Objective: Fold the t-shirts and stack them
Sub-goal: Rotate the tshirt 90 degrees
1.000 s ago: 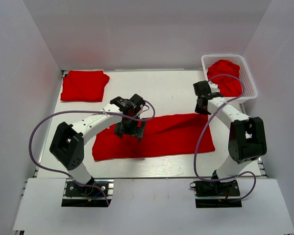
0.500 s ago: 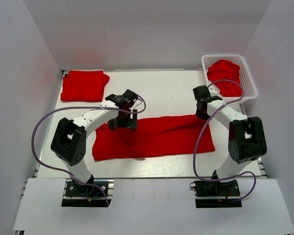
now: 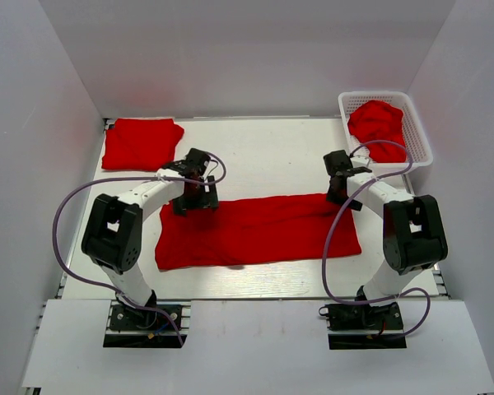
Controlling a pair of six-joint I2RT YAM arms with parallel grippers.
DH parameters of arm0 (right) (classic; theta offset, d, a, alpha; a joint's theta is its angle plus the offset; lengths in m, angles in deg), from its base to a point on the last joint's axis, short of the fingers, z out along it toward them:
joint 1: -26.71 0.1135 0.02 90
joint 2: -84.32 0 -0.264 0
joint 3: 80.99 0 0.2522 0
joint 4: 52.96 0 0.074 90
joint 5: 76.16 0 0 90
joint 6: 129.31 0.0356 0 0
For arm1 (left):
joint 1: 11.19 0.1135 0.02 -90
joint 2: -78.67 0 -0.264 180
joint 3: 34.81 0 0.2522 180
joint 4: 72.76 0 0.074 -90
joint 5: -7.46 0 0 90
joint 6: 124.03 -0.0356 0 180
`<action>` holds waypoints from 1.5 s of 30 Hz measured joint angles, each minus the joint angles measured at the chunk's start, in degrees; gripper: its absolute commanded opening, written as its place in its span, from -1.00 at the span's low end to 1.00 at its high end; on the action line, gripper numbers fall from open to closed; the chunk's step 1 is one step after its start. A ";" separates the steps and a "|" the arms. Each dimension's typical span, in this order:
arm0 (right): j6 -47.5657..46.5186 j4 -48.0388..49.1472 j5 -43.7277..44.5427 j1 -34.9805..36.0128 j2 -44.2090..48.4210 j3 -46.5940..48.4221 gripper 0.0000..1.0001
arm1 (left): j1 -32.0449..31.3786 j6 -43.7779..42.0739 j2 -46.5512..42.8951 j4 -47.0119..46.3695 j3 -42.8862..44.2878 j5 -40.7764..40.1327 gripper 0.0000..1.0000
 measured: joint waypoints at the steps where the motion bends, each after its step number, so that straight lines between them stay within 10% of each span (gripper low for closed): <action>1: 0.33 -0.28 0.96 -0.02 0.00 0.00 0.58 | 0.68 0.00 0.07 -0.57 -0.28 0.04 1.00; 7: -0.74 -1.53 0.74 -0.02 1.25 0.13 0.81 | 4.07 -0.11 0.37 -1.81 -0.98 0.74 1.00; 21: -14.27 15.17 -36.24 2.69 2.78 -0.02 0.81 | 4.66 -4.15 2.43 -11.47 -1.05 11.67 1.00; 45: -8.17 18.49 -37.83 -12.00 -4.55 -1.42 0.81 | 11.10 -2.67 15.82 -12.28 10.99 22.12 1.00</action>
